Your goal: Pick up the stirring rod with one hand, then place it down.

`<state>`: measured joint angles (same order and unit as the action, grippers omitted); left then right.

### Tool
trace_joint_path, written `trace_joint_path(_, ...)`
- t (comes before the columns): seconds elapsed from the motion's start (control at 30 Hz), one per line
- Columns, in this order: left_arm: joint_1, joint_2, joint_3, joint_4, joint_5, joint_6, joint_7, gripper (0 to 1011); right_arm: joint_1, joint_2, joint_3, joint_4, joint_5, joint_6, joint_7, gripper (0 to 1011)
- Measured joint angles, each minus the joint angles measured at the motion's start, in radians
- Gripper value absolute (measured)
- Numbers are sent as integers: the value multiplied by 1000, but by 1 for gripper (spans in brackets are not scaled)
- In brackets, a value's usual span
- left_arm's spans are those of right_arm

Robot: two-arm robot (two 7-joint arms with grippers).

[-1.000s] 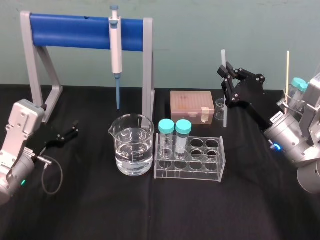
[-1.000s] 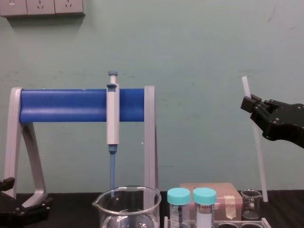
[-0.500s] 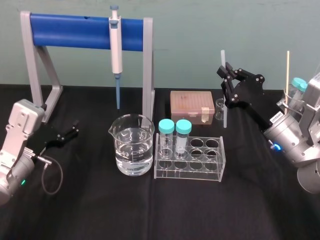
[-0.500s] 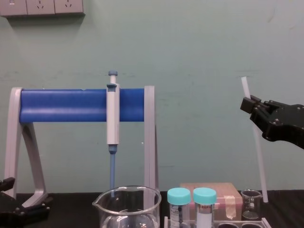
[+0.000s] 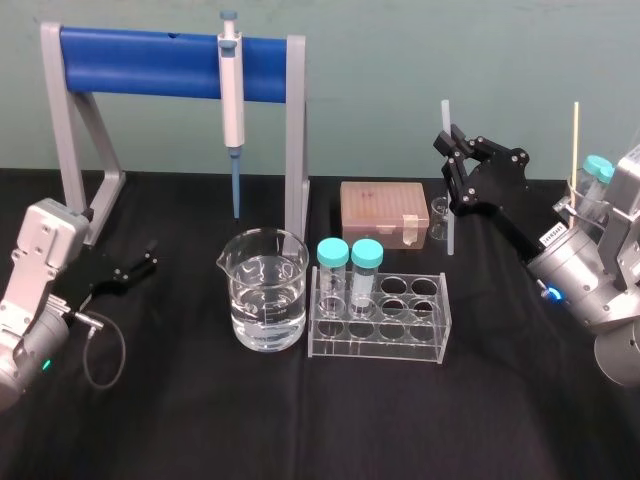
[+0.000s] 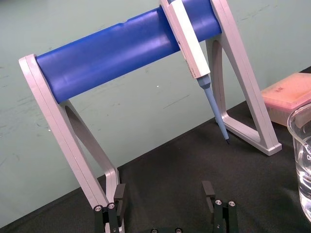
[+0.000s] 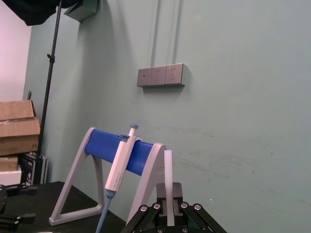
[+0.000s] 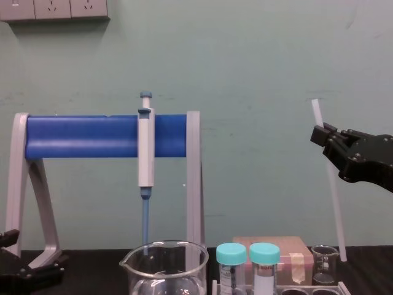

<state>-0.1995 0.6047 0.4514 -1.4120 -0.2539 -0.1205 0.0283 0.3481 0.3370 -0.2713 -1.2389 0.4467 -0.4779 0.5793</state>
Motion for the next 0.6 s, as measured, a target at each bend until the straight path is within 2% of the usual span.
trace_joint_path(0.6, 0, 0, 0, 0, 0, 0, 0, 1000, 0, 0, 0, 0, -1, 0, -1, 69)
